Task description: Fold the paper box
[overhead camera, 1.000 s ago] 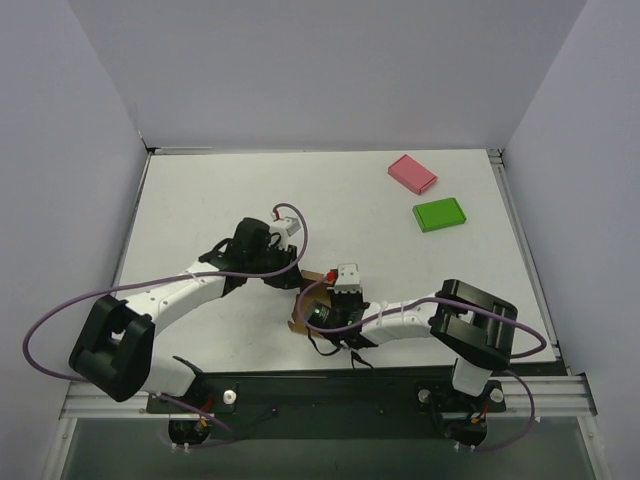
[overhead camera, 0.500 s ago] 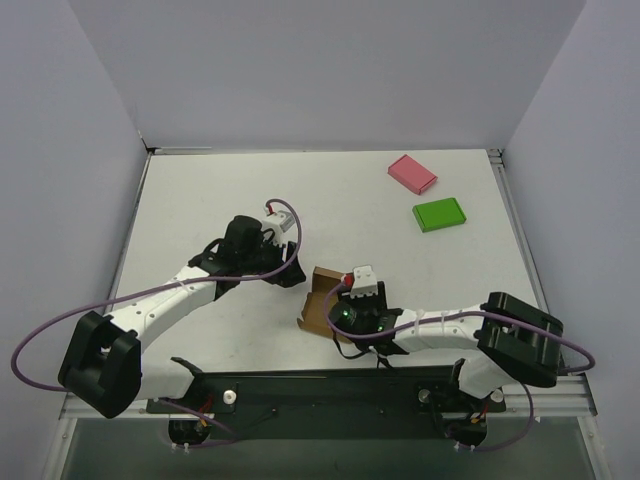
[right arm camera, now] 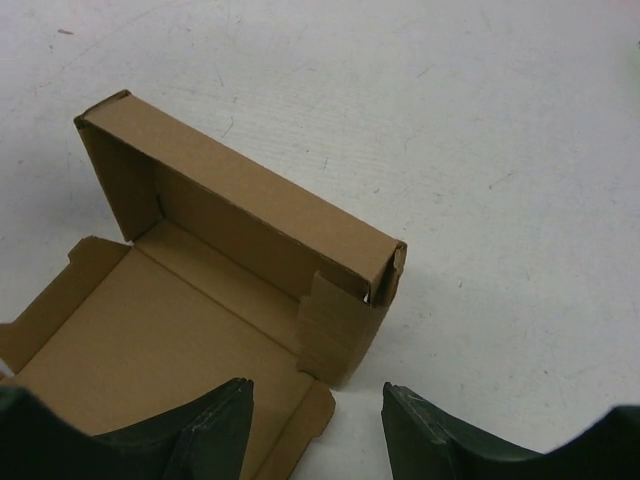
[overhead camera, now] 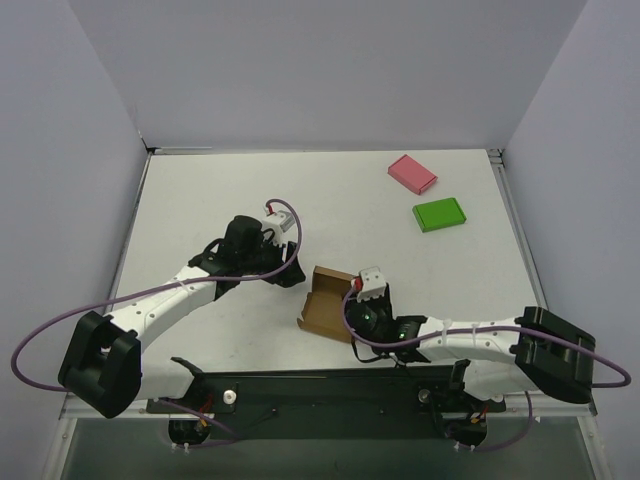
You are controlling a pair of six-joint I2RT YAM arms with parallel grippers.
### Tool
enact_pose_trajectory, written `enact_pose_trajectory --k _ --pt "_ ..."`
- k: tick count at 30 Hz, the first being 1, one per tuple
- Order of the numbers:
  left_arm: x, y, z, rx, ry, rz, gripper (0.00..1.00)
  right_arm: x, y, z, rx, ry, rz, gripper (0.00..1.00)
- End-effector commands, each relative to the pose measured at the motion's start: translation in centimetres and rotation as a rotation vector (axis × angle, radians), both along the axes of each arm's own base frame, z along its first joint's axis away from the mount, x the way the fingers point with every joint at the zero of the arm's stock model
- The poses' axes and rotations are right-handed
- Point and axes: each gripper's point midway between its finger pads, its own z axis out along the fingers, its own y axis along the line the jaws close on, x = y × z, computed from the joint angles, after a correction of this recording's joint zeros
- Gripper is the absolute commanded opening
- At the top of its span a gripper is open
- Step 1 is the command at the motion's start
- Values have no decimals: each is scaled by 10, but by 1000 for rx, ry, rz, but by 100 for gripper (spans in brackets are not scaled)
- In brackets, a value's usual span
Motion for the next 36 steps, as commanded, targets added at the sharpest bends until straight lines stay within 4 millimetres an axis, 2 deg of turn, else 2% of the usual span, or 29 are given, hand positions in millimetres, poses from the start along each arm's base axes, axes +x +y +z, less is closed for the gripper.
enact_pose_trajectory --k 1,3,5,7,8,13,16,25,36 --pt "17 3 16 -3 -68 25 66 -6 2 5 67 -1 89 54" --pt "27 0 19 -25 -60 44 66 -7 -1 8 97 0 98 55" --pt "32 -7 15 -40 -31 47 66 -5 -11 4 113 18 82 55" --pt "39 -15 19 -65 -26 42 66 2 -19 2 127 22 66 54" --pt "42 -18 13 -65 2 48 66 3 -20 2 132 24 70 54" --pt "57 -37 21 -126 17 36 66 12 -15 7 144 10 111 52" --pt "63 -43 18 -133 31 33 66 17 -12 9 157 8 124 50" --pt "58 -53 -2 -136 79 4 66 23 -10 5 151 15 124 44" --pt "57 -56 -15 -124 95 -8 54 32 -4 2 162 18 125 37"
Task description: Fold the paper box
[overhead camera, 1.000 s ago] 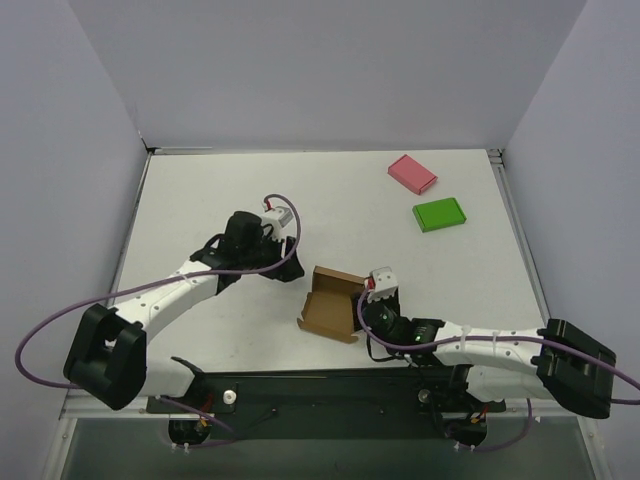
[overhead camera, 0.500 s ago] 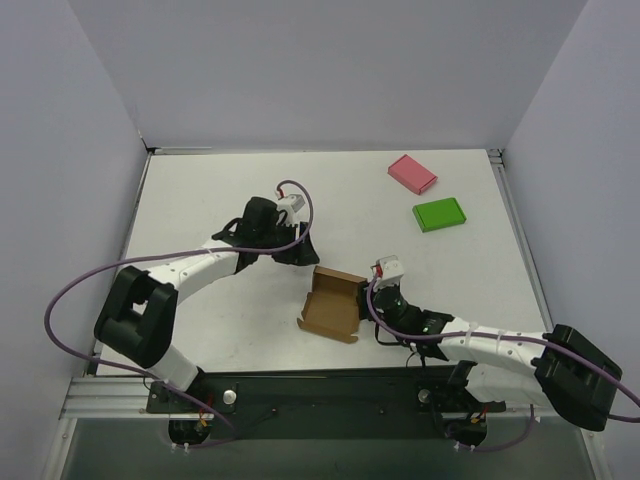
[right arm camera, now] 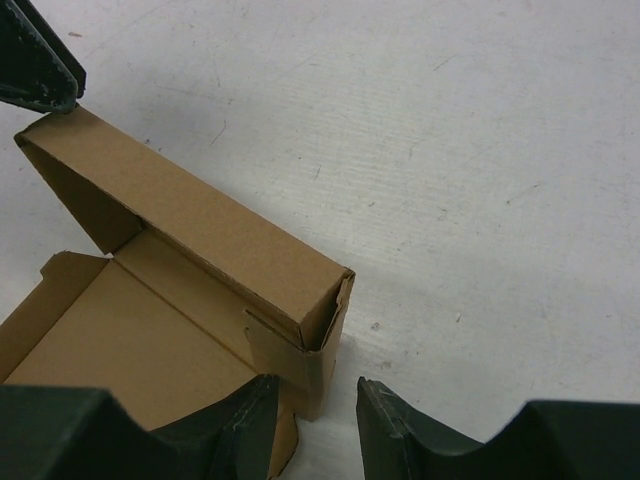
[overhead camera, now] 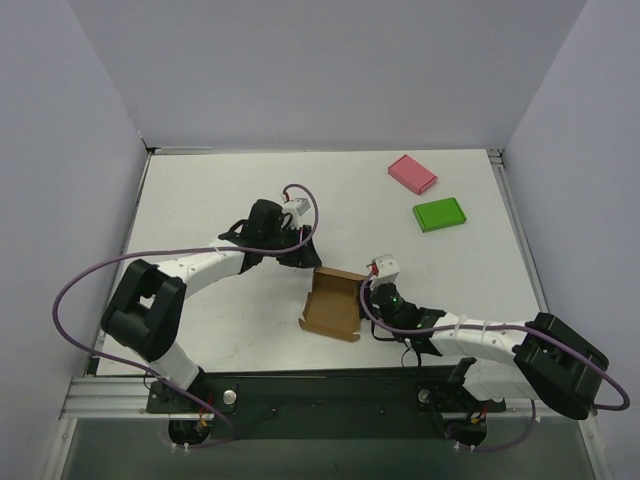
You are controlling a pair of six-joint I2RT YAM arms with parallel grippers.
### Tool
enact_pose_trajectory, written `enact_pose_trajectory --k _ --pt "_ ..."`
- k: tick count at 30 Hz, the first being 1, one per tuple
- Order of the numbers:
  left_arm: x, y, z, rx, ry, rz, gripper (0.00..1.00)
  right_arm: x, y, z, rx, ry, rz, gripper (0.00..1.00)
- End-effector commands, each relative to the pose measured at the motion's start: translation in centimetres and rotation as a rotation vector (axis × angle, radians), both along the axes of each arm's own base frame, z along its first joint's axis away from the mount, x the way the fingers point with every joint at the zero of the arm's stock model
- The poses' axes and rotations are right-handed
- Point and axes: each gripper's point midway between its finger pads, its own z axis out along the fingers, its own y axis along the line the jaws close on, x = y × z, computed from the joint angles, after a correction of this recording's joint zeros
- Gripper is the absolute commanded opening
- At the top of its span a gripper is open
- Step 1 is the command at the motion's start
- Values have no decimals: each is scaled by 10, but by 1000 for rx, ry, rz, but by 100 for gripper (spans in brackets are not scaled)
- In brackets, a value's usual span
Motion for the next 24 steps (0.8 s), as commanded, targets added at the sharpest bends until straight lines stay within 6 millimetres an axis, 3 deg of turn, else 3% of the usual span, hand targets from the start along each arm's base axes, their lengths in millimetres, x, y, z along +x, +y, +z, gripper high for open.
enact_pose_trajectory --k 1,8,16,24 --pt "8 -12 9 -44 -38 -23 53 12 13 14 43 -42 6 36" --pt "9 -14 8 -58 -50 -27 48 19 15 18 45 -68 -1 34" --pt "7 -17 14 -77 -71 -52 49 23 11 23 52 -87 7 40" --pt "13 -12 24 -46 -118 -34 63 24 12 26 38 -102 56 42"
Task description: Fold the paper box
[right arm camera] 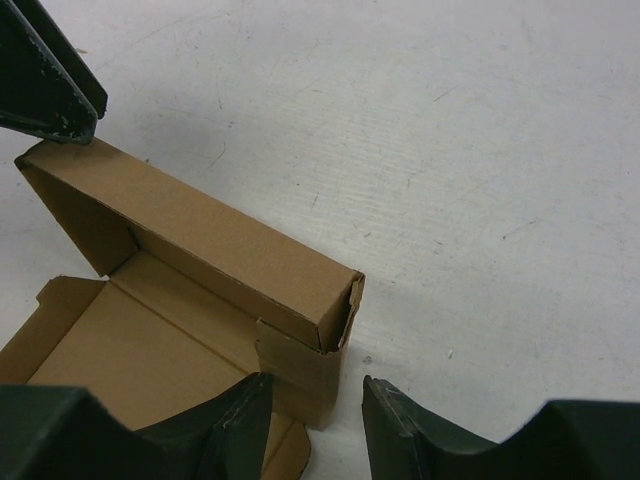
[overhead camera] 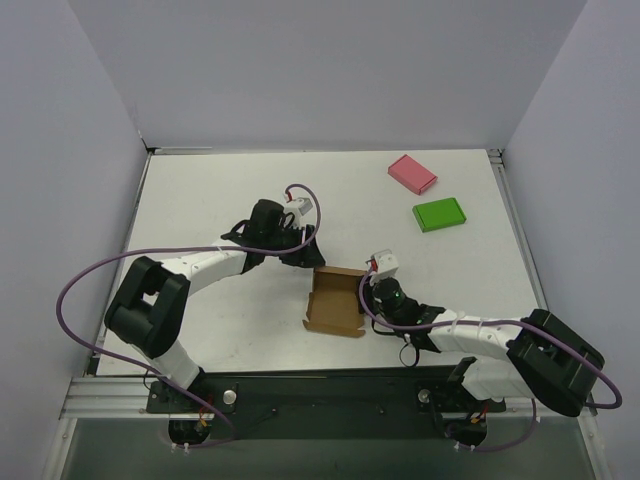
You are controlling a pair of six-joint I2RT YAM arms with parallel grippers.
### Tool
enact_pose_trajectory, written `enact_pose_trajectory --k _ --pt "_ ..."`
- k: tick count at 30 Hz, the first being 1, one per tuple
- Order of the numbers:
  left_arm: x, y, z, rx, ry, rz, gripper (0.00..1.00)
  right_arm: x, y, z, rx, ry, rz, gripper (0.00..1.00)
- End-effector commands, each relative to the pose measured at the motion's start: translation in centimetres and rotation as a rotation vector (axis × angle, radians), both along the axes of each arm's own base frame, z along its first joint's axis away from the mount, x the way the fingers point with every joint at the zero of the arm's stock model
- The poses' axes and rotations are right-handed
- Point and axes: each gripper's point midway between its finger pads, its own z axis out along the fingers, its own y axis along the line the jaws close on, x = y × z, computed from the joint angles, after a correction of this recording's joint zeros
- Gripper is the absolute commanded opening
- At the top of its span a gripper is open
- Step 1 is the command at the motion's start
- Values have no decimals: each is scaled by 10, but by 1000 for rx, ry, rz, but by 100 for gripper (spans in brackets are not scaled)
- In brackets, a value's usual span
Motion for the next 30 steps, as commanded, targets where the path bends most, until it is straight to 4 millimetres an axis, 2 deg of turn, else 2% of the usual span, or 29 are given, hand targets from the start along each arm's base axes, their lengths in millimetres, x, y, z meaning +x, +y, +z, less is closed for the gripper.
enact_pose_trajectory --k 1,9,17,23,30 --pt "9 -3 29 -24 -111 -16 63 11 11 23 45 -68 36 43" --pt "2 -20 46 -108 -161 -184 64 15 13 26 47 -82 80 41" --pt "-7 -35 38 -156 -151 -330 64 17 16 24 88 -68 104 36" --pt "-17 -45 30 -133 -154 -383 64 20 20 20 99 -56 110 24" --pt "-25 -50 26 -108 -173 -408 64 23 22 14 90 -45 107 23"
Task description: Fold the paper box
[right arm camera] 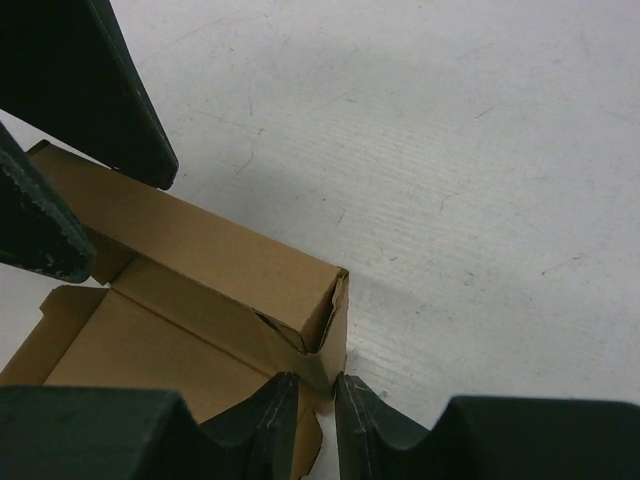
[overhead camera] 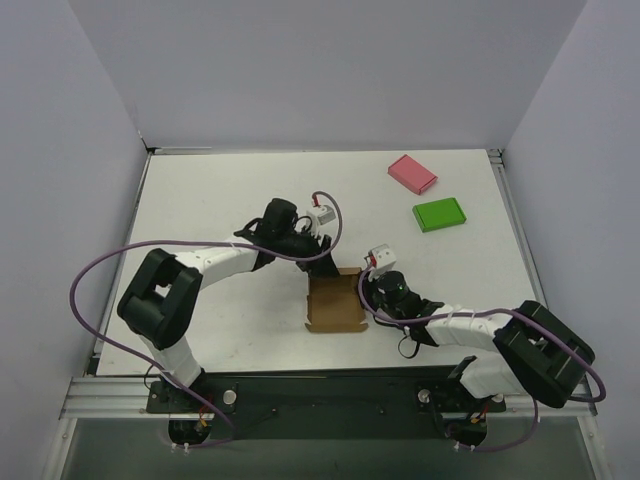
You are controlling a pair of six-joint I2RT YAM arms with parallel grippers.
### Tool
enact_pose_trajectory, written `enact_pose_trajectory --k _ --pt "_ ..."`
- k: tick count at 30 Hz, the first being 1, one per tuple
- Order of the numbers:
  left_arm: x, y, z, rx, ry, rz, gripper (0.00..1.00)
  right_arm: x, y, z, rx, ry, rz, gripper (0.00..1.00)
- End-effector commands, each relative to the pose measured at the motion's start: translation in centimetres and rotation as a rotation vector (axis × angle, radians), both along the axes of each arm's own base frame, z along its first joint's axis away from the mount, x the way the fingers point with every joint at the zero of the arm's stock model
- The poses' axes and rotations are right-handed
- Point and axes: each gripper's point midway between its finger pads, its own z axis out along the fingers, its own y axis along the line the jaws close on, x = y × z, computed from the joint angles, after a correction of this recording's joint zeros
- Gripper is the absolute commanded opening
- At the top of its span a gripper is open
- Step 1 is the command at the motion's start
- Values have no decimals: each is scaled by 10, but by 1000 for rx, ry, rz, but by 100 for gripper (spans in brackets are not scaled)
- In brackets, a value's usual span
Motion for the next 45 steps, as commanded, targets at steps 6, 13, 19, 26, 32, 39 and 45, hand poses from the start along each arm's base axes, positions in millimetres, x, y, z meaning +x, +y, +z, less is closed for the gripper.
enact_pose_trajectory --k 6,13,19,26,32,39,45 --pt "2 -8 10 27 -111 -48 62 18 11 13 47 -45 -12 28" --pt "3 -5 2 78 -139 -47 59 25 11 16 54 -58 -14 34" --pt "4 -3 1 100 -166 -41 51 26 12 24 93 -56 27 36" --pt "2 -3 1 101 -179 -63 45 21 18 39 132 -25 116 40" --pt "3 1 1 112 -187 -75 39 17 9 45 125 19 145 49" --pt "-1 3 4 88 -180 -127 37 3 10 49 172 84 202 49" --pt "-7 3 2 84 -163 -165 37 -11 10 53 204 118 224 48"
